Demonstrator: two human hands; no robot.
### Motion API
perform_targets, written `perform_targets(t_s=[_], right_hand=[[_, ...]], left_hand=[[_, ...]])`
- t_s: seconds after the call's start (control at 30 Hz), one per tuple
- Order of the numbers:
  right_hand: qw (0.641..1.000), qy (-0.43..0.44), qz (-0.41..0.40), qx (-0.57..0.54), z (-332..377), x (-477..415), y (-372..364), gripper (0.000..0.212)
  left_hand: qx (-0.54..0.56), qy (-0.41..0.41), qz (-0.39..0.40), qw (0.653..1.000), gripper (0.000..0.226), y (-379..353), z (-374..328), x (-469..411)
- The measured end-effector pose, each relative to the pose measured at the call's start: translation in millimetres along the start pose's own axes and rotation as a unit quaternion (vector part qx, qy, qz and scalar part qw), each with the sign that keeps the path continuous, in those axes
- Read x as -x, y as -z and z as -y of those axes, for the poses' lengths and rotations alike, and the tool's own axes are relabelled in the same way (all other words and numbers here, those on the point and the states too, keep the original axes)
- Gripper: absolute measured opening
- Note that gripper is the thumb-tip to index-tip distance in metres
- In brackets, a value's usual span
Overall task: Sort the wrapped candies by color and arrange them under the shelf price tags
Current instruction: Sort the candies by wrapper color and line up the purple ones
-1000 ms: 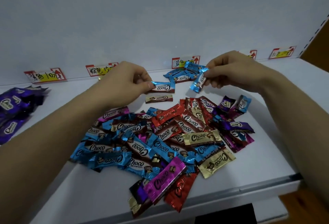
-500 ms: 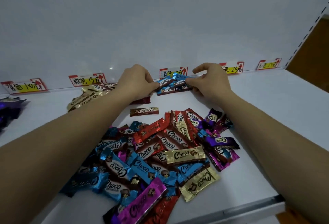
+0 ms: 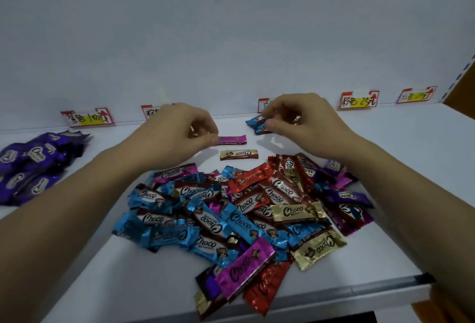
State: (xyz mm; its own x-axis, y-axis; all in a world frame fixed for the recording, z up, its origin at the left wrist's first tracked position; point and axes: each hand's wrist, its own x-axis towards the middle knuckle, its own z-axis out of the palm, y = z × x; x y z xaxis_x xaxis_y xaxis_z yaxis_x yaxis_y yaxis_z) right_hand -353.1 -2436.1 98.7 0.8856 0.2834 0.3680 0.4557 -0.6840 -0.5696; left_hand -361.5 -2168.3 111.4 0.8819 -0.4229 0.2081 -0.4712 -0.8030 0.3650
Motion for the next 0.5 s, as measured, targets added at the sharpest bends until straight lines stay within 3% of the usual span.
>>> perform_targets(t_s=[0.07, 0.2, 0.37, 0.5], right_hand=[[0.995, 0.053, 0.083, 0.032, 23.2, -0.7, -5.6, 0.016], [0.960, 0.094, 0.231, 0.131, 58.5, -9.8, -19.6, 0.024], [0.951, 0.089, 0.281, 0.096, 73.4, -4.8, -37.9, 0.021], [0.946, 0.135, 0.264, 0.129, 73.0, 5.6, -50.1, 0.032]], left_hand=[[-0.011, -0.016, 0.027, 0.999, 0.004, 6.5, 6.8, 15.1], [0.000, -0.059, 0.112, 0.992, 0.019, 13.9, 16.7, 35.3], [-0.021, -0.070, 0.148, 0.986, 0.016, 16.3, 31.8, 46.6], [-0.052, -0.051, 0.141, 0.987, 0.024, 16.7, 38.8, 44.9]])
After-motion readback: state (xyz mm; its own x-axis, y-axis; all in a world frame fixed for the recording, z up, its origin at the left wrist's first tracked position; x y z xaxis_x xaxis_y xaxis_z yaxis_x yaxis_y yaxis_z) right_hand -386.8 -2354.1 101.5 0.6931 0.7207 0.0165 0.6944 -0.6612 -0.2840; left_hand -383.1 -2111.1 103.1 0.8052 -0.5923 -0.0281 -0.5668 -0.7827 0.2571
